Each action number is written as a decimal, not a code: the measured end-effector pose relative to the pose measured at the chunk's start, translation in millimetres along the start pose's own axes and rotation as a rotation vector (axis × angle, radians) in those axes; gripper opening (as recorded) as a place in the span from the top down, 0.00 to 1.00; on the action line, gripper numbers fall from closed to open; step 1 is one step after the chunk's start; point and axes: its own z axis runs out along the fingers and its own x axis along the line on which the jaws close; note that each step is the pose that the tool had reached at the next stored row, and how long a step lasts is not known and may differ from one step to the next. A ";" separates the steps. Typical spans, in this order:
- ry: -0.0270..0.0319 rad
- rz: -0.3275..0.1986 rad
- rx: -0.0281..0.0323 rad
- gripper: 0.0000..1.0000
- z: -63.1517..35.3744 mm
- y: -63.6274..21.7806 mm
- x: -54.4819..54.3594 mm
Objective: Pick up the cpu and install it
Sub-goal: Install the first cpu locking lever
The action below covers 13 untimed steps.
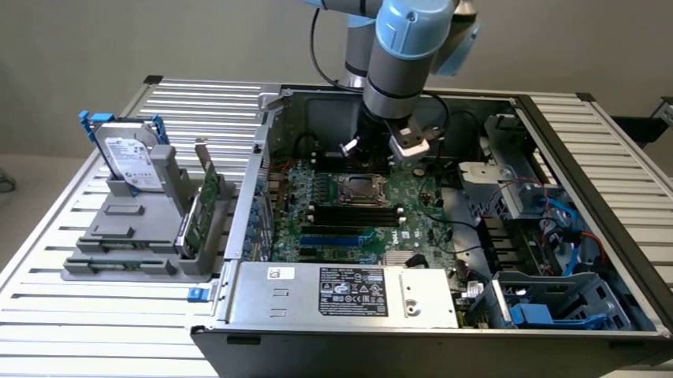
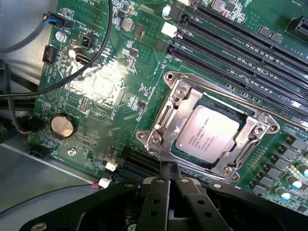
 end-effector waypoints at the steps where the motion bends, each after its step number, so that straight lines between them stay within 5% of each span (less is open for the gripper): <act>1: -0.0002 0.000 0.0002 0.89 -1.4 -0.2 0.1; 13: -0.0039 0.002 0.0037 0.89 -16.4 5.3 -6.1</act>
